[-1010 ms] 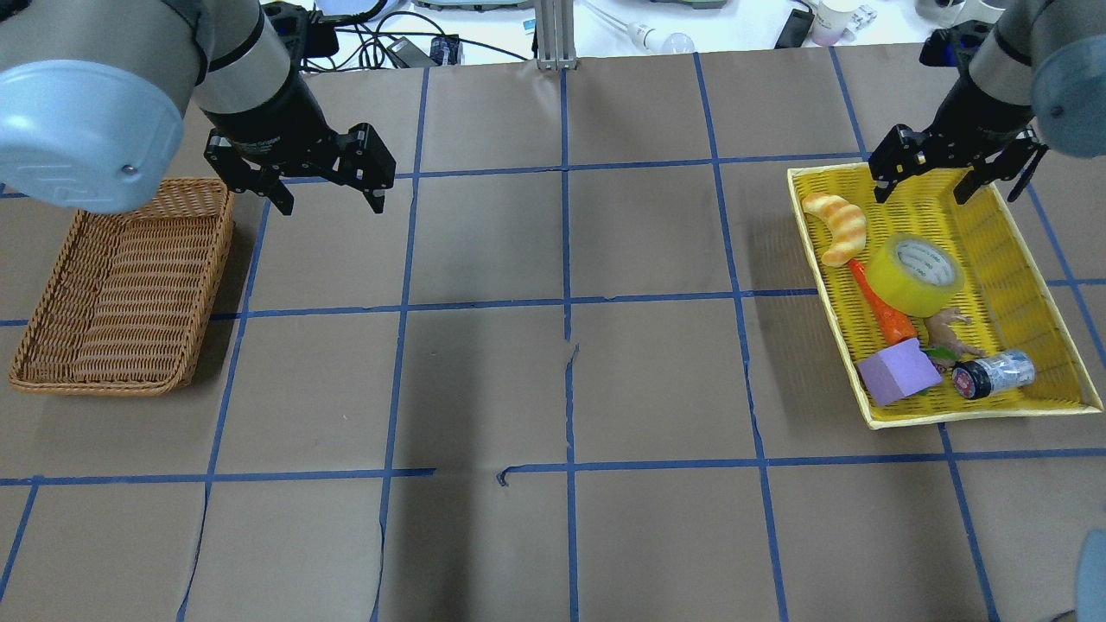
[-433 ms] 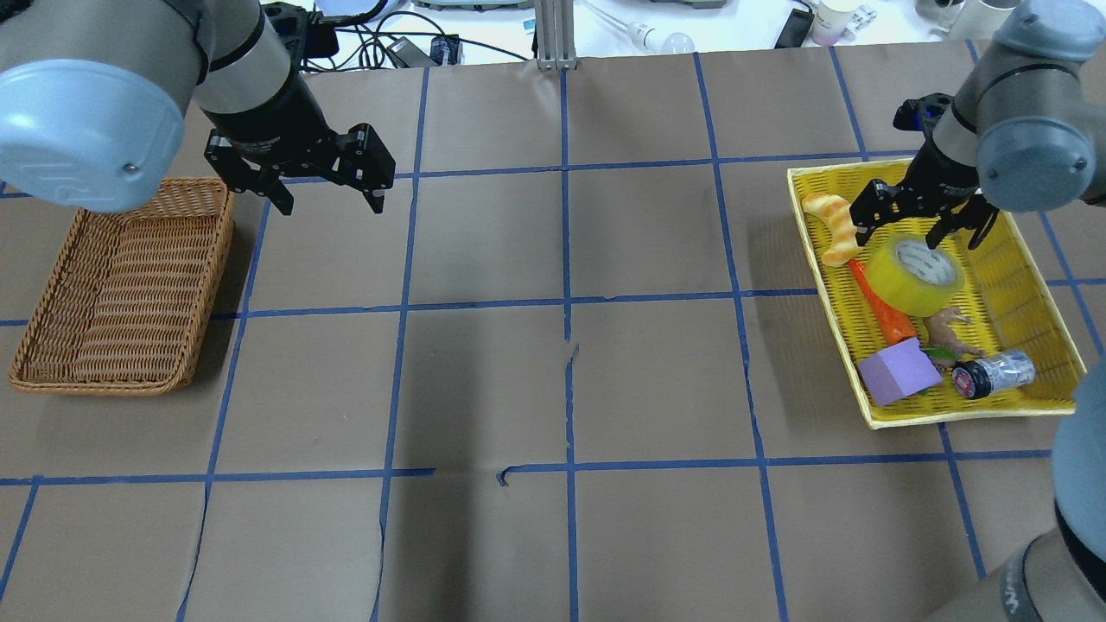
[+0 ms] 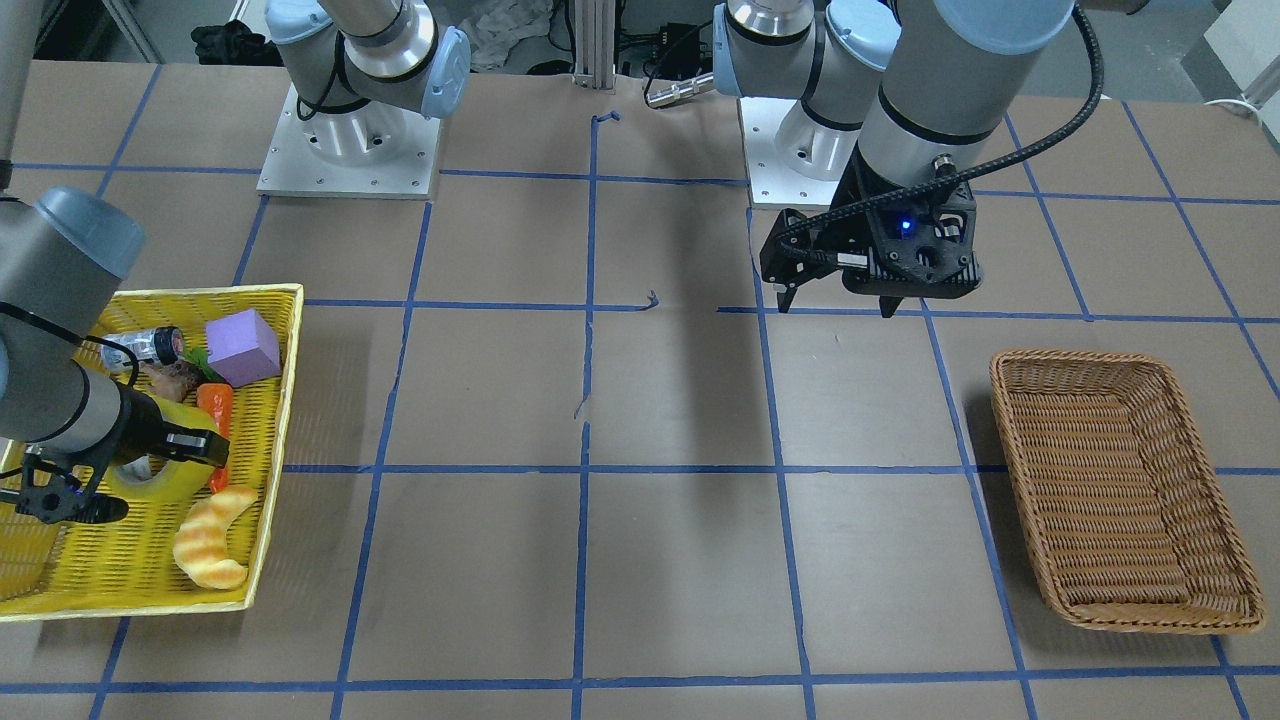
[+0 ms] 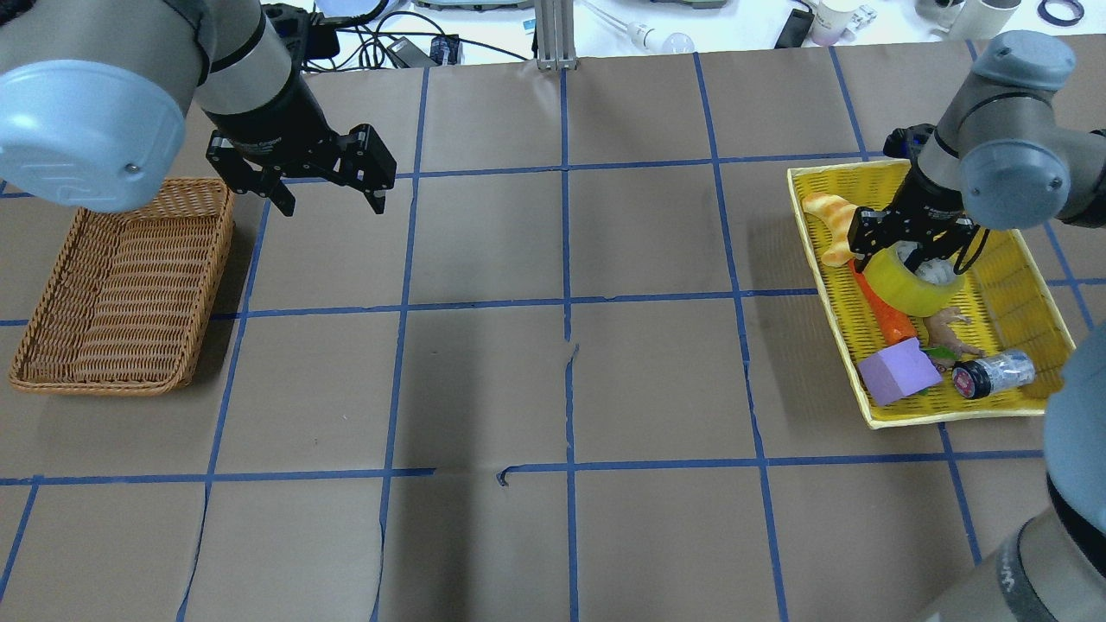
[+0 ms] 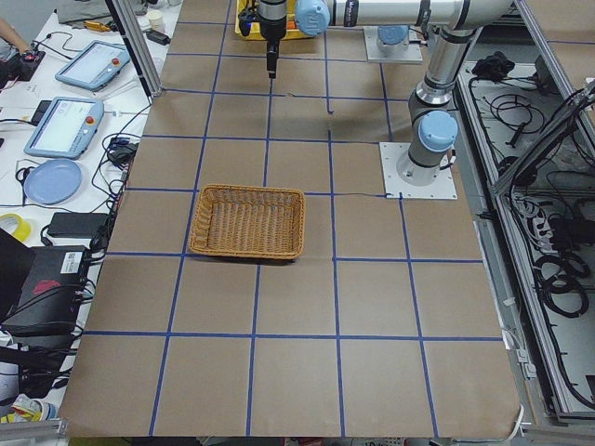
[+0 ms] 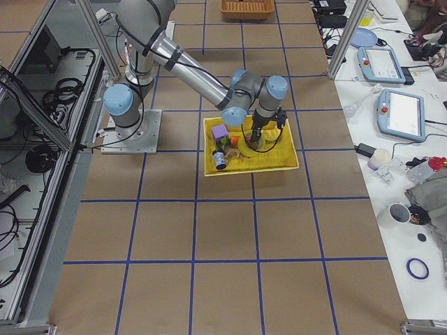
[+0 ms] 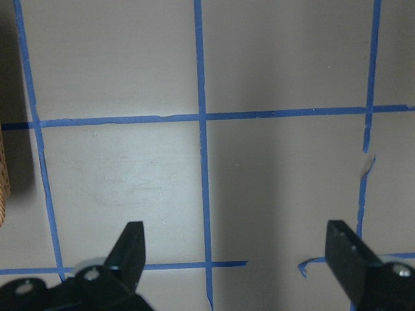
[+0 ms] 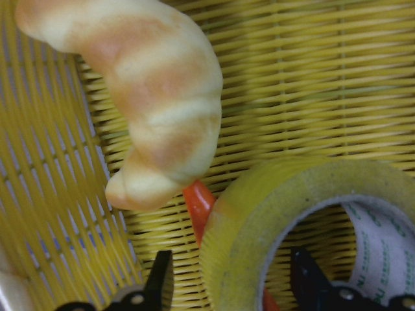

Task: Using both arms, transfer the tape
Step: 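Close the right gripper on the tape roll and lift it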

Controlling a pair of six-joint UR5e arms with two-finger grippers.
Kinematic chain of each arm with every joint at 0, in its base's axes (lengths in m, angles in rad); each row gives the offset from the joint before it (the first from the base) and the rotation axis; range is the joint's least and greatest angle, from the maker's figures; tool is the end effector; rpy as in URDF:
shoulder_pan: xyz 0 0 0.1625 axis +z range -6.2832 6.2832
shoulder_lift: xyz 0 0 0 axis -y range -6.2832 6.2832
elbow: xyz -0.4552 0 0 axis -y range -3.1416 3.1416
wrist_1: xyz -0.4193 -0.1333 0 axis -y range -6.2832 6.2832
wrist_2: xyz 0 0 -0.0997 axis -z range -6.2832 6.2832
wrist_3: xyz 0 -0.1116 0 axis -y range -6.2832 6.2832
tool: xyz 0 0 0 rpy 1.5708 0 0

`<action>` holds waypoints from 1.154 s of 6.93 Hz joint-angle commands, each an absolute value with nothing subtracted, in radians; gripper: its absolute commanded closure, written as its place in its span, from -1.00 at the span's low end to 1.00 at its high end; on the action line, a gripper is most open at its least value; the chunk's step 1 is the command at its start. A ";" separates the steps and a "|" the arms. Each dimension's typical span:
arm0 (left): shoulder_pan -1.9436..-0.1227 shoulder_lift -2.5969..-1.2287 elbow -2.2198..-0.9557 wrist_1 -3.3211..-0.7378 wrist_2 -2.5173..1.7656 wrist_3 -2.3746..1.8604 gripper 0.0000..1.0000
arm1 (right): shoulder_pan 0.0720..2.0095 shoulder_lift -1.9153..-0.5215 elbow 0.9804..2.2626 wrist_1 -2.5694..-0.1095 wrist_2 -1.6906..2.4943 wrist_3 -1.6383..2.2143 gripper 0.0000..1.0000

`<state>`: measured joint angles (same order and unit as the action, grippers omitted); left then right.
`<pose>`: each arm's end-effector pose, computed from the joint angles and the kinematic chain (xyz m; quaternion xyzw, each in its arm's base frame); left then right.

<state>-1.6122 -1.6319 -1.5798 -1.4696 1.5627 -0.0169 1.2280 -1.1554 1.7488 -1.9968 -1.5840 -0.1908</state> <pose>-0.1568 -0.5432 0.4790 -0.0123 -0.9998 0.0154 0.0045 -0.0812 -0.6198 0.2179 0.0751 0.9936 0.0824 0.0157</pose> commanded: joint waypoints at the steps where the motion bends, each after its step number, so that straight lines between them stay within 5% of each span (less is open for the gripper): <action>1: -1.612 -1.632 -1.578 -1.470 1.565 -0.015 -1.00 | 1.227 -1.161 1.738 -1.985 -1.591 -0.176 1.00; 5: -1.611 -1.632 -1.578 -1.470 1.571 -0.015 -1.00 | 1.282 -1.267 1.495 -1.664 -1.548 -0.105 1.00; 8: -1.609 -1.634 -1.578 -1.470 1.571 -0.015 -1.00 | 1.631 -1.256 1.489 -1.719 -1.477 0.414 1.00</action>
